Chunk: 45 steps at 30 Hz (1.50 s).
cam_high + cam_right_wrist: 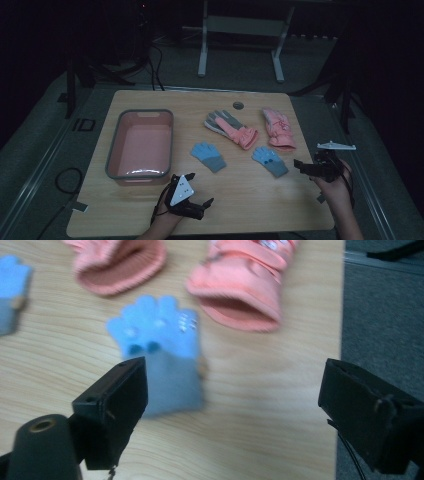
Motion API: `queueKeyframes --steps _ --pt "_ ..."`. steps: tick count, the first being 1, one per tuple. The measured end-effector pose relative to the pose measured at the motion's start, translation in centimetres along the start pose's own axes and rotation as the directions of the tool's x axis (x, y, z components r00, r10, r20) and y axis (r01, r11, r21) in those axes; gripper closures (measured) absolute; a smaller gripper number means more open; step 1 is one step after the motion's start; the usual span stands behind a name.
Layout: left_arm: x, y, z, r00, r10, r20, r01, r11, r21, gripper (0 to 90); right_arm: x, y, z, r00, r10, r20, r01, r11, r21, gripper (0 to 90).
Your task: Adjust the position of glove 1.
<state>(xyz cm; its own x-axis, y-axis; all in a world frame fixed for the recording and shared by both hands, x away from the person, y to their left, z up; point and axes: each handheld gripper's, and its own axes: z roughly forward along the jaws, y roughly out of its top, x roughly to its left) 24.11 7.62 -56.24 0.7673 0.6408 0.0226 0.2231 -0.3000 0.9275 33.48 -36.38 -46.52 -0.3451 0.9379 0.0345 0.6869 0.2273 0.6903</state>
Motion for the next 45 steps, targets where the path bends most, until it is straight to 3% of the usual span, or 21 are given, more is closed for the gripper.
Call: queueKeyframes --steps 3,5,13,14,17,19,23,30,37,42,45 --pt "0.0 0.0 0.0 1.0 -0.002 0.0 0.002 1.0 -0.001 0.0 1.0 1.3 -0.4 0.999 -0.044 -0.005 0.044 0.999 -0.022 11.8" --pt "0.0 0.0 0.0 1.0 0.0 -0.001 0.0 1.0 -0.002 0.0 1.6 2.1 -0.5 0.9976 -0.061 -0.034 0.06 0.998 -0.037 11.8" --pt "0.0 0.0 0.0 1.0 -0.006 -0.003 0.006 1.0 -0.001 0.0 3.8 4.7 -0.2 0.9881 -0.137 -0.07 0.134 0.99 -0.039 11.9" --pt "0.0 0.0 0.0 1.0 -0.005 -0.002 0.005 1.0 -0.001 0.0 4.6 5.3 0.1 0.983 -0.154 -0.099 0.151 0.988 -0.038 11.9" --pt "0.0 0.0 0.0 1.0 -0.004 -0.001 0.004 1.0 -0.002 0.0 5.6 6.1 0.6 0.9765 -0.18 -0.119 0.178 0.984 -0.026 13.6" --pt "0.0 0.0 0.0 1.0 -0.004 -0.001 0.004 1.0 -0.002 0.0 6.3 6.6 1.0 0.9673 -0.206 -0.148 0.208 0.978 -0.005 16.2" --pt "0.0 0.0 0.0 1.0 0.002 0.001 -0.002 1.0 -0.002 0.0 7.8 7.3 1.6 0.9573 -0.24 -0.16 0.243 0.97 -0.001 20.8" --pt "0.1 0.0 0.0 1.0 -0.006 0.004 0.006 1.0 -0.001 0.0 10.4 8.3 3.3 0.9281 -0.309 -0.207 0.323 0.946 0.035 21.8" --pt "0.0 0.0 0.0 1.0 -0.004 0.006 0.004 1.0 -0.003 0.0 12.9 9.2 5.0 0.8933 -0.356 -0.274 0.382 0.923 0.045 23.8" --pt "0.0 0.0 0.0 1.0 0.001 0.008 -0.001 1.0 -0.003 0.0 14.0 9.7 6.1 0.882 -0.363 -0.3 0.395 0.918 0.049 27.3" --pt "0.0 0.0 0.0 0.9999 -0.002 0.01 0.002 1.0 -0.003 0.0 14.9 10.2 6.9 0.871 -0.368 -0.326 0.405 0.913 0.053 30.5"
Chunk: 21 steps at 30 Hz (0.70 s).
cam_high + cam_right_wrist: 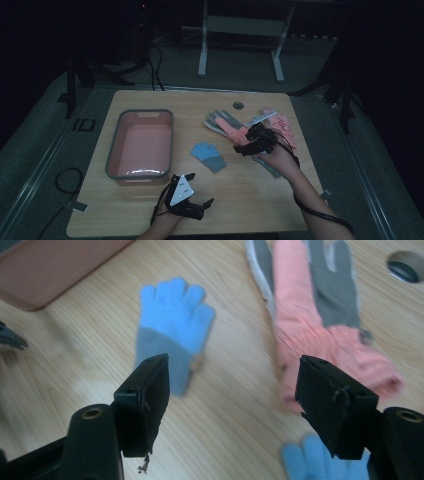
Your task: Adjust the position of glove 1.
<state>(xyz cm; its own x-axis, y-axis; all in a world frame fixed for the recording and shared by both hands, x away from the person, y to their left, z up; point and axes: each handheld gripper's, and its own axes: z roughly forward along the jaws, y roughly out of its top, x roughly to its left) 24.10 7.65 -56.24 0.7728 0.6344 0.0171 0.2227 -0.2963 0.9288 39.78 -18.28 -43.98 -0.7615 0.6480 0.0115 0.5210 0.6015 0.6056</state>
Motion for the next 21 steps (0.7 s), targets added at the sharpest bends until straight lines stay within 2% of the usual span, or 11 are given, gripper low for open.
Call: queueKeyframes --steps 5,10,11,15,16,17,21 --pt "0.0 0.0 0.0 1.0 0.003 0.0 -0.003 1.0 0.001 0.0 0.7 1.2 1.7 0.9992 -0.032 -0.025 0.033 0.999 0.023 33.2" --pt "0.0 0.0 0.0 1.0 0.002 0.001 -0.002 1.0 -0.003 0.0 1.3 2.2 3.7 0.9957 -0.061 -0.07 0.065 0.997 0.044 35.5" --pt "0.0 0.0 0.0 1.0 0.005 0.001 -0.005 1.0 -0.002 0.0 1.4 2.4 4.1 0.9949 -0.066 -0.076 0.07 0.996 0.052 38.2" --pt "0.0 0.0 0.0 1.0 0.003 0.002 -0.003 1.0 -0.003 0.0 1.9 2.8 5.6 0.9871 -0.118 -0.108 0.126 0.989 0.072 42.8" --pt "0.0 0.0 0.0 1.0 0.003 0.002 -0.003 1.0 -0.003 0.0 1.9 2.8 5.6 0.9871 -0.118 -0.108 0.126 0.989 0.072 42.8" --pt "0.0 0.0 0.0 1.0 0.003 0.002 -0.003 1.0 -0.001 0.0 2.1 3.1 6.7 0.9828 -0.138 -0.123 0.15 0.984 0.098 48.6" --pt "0.0 0.0 0.0 1.0 0.005 0.003 -0.005 1.0 -0.002 0.0 2.4 3.3 8.3 0.9767 -0.162 -0.141 0.181 0.975 0.132 54.1"
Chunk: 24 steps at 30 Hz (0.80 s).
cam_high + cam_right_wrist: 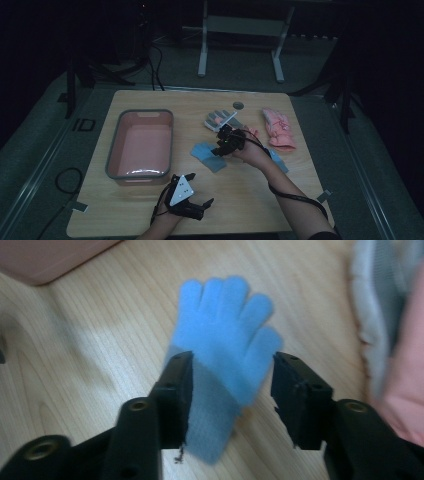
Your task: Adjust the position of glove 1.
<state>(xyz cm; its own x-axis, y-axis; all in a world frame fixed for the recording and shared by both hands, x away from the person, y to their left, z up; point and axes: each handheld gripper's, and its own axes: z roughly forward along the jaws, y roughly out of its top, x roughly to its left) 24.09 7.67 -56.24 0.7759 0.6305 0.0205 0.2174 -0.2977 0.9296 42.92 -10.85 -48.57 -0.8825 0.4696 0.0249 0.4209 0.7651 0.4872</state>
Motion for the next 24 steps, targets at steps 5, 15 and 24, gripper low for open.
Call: queueKeyframes --steps 5,15,24 --pt "0.0 0.0 0.0 1.0 -0.003 0.002 0.003 1.0 -0.001 0.0 -0.4 0.0 2.0 0.9997 0.008 -0.025 -0.008 1.0 0.019 60.7" --pt "0.1 0.0 0.0 0.9999 -0.009 0.004 0.009 1.0 -0.002 0.0 -0.1 -0.4 4.8 0.999 -0.035 -0.029 0.036 0.999 0.036 65.0" --pt "0.0 0.0 0.0 1.0 -0.006 0.003 0.006 1.0 -0.002 0.0 0.9 -0.4 4.7 0.998 0.059 0.021 -0.06 0.997 0.041 86.8"
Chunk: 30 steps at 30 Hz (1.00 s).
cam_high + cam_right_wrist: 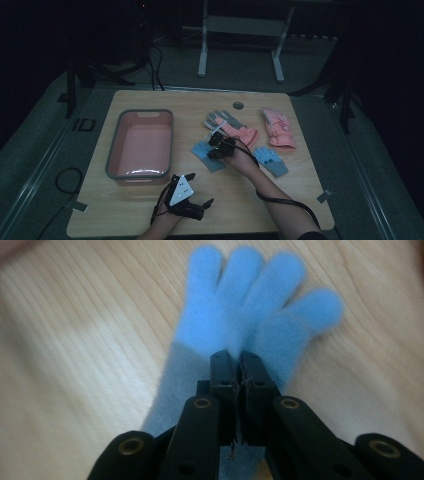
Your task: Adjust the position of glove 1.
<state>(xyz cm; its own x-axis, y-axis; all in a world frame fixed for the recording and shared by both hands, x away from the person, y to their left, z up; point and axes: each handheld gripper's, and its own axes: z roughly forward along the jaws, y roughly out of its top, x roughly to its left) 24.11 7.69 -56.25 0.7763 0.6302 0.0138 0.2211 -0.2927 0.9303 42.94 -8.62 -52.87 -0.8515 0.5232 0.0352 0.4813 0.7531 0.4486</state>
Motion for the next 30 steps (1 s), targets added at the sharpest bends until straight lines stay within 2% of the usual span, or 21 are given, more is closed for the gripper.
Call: queueKeyframes --steps 2,5,6,7,9,12,15,16,18,19,20,22,24,28,30 --pt "0.0 0.0 0.0 1.0 -0.002 0.0 0.002 1.0 0.0 0.0 0.3 -0.2 -0.8 0.9992 0.04 0.007 -0.04 0.999 -0.017 87.6" --pt "0.0 0.0 0.0 1.0 -0.001 -0.002 0.001 1.0 0.001 0.0 0.6 -1.0 -3.3 0.9941 0.105 0.026 -0.104 0.993 -0.057 87.9" --pt "0.0 0.0 0.0 1.0 -0.003 -0.002 0.003 1.0 0.002 0.0 0.8 -1.3 -4.2 0.9919 0.117 0.049 -0.114 0.991 -0.069 87.9" --pt "0.0 0.0 0.0 1.0 -0.003 -0.003 0.003 1.0 0.001 0.0 1.1 -1.7 -5.0 0.9888 0.128 0.076 -0.122 0.989 -0.081 87.9" --pt "0.0 0.0 0.0 1.0 -0.002 -0.004 0.002 1.0 0.004 0.0 1.4 -2.7 -6.6 0.9821 0.167 0.087 -0.158 0.982 -0.103 88.0" --pt "0.0 0.0 0.0 1.0 -0.003 -0.006 0.003 1.0 0.005 0.0 2.0 -4.2 -8.1 0.9706 0.206 0.125 -0.19 0.974 -0.126 88.0" --pt "0.0 0.0 0.0 1.0 -0.005 -0.007 0.005 1.0 0.005 0.0 2.4 -5.6 -9.0 0.9566 0.259 0.134 -0.239 0.96 -0.149 88.1" --pt "0.0 0.0 0.0 1.0 -0.004 -0.007 0.004 1.0 0.006 0.0 2.6 -6.1 -9.4 0.9491 0.287 0.129 -0.265 0.95 -0.162 88.1" --pt "0.0 0.0 0.1 1.0 -0.003 -0.007 0.003 1.0 0.006 0.0 3.3 -7.2 -9.8 0.9359 0.313 0.162 -0.281 0.941 -0.189 88.1" --pt "0.0 0.0 0.1 1.0 -0.002 -0.007 0.002 1.0 0.007 0.0 3.6 -7.7 -10.0 0.9281 0.345 0.141 -0.312 0.926 -0.212 88.1" --pt "0.0 0.0 0.1 1.0 -0.001 -0.009 0.001 1.0 0.007 0.0 4.0 -8.1 -10.0 0.9272 0.356 0.115 -0.327 0.921 -0.213 88.1" --pt "-0.1 0.0 0.1 0.9999 0.002 -0.01 -0.002 1.0 0.006 0.0 4.5 -8.8 -10.2 0.9167 0.38 0.123 -0.348 0.911 -0.224 88.1" --pt "-0.1 0.0 0.1 0.9999 0.004 -0.011 -0.004 1.0 0.006 0.0 4.9 -9.3 -10.3 0.9126 0.394 0.11 -0.363 0.904 -0.223 88.1" --pt "0.0 0.0 0.1 1.0 -0.002 -0.008 0.002 1.0 0.006 0.0 5.5 -10.1 -10.0 0.9065 0.394 0.151 -0.361 0.909 -0.208 88.1" --pt "0.0 0.0 0.1 1.0 0.0 -0.008 0.001 1.0 0.007 0.0 5.4 -10.5 -9.7 0.9012 0.408 0.145 -0.377 0.904 -0.202 88.1"
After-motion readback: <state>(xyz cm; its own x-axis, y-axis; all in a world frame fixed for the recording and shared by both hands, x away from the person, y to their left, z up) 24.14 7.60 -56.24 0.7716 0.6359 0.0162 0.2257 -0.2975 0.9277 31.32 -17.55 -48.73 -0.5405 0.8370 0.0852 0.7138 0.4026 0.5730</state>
